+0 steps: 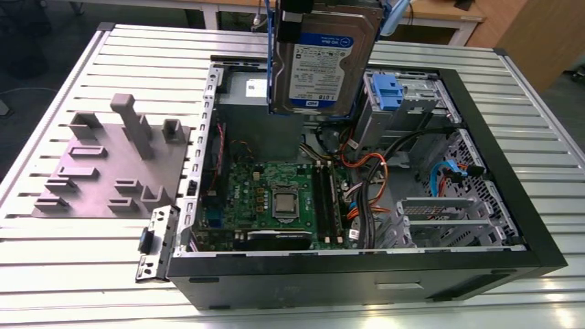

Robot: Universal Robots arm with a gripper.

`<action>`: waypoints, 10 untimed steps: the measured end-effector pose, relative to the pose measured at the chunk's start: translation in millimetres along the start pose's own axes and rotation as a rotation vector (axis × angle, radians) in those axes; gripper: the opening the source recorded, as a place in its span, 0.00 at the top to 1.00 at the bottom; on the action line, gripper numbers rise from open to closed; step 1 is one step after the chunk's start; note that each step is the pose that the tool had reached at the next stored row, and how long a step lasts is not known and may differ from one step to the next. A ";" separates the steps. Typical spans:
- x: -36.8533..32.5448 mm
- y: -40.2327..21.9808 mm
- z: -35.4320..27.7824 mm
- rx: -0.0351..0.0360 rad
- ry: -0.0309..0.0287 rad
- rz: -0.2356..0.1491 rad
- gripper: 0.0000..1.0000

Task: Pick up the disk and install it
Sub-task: 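Insert the disk into the insertion slot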

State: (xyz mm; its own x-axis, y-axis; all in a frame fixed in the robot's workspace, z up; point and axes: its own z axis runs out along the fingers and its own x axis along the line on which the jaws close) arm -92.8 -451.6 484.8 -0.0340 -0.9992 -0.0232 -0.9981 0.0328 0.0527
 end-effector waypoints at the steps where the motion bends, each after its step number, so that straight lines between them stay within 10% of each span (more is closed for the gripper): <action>1: 0.1 0.0 0.0 -0.0001 0.0001 0.000 0.64; 10: 0.6 0.0 -0.1 -0.0001 0.0001 0.000 0.64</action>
State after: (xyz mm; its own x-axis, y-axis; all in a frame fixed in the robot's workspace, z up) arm -92.8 -452.2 484.9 -0.0341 -0.9992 -0.0231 -0.9981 0.0328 0.0528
